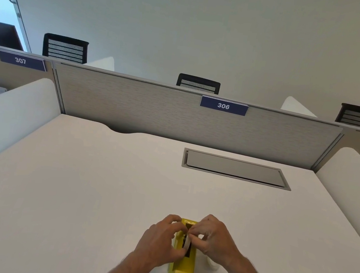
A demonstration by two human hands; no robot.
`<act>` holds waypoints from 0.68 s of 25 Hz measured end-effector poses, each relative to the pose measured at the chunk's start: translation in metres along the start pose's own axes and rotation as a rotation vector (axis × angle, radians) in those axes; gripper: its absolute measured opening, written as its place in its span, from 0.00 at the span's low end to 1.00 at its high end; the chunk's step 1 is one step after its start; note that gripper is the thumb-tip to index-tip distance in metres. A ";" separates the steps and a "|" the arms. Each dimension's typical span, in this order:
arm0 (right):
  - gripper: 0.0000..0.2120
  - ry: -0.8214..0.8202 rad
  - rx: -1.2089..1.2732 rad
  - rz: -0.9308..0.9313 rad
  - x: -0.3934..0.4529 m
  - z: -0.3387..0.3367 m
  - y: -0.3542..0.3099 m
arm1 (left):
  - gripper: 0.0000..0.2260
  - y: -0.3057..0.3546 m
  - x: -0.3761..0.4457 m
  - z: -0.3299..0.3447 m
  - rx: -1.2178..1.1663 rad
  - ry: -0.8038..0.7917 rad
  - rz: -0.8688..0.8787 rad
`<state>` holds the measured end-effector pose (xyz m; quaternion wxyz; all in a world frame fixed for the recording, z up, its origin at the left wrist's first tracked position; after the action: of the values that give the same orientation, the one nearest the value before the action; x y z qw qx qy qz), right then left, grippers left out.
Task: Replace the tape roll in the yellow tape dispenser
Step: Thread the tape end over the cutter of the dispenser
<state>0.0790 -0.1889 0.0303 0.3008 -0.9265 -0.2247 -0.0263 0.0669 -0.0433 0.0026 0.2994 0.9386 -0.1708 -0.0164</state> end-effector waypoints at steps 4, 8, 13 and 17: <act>0.09 -0.006 -0.003 0.035 -0.003 0.004 0.003 | 0.21 0.000 0.000 -0.001 -0.002 0.001 -0.001; 0.13 -0.004 -0.038 0.036 -0.004 0.007 0.004 | 0.23 0.000 0.001 0.000 -0.015 -0.024 -0.005; 0.09 0.004 -0.046 -0.018 -0.003 0.008 0.000 | 0.22 0.000 0.001 0.001 -0.015 -0.022 -0.024; 0.08 0.004 -0.040 -0.023 -0.003 0.006 0.001 | 0.22 0.001 0.001 0.002 -0.001 -0.027 -0.026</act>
<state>0.0759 -0.1875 0.0241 0.2822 -0.9296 -0.2343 -0.0361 0.0673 -0.0451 0.0019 0.2970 0.9403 -0.1628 -0.0331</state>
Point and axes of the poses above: each hand's wrist, its own x-axis towards the middle knuckle, its own z-axis out of the palm, y = z × x, the point moved 7 cm from there along x, towards the middle knuckle, and after that the axes turned 1 degree about -y, right-handed, at the moved point
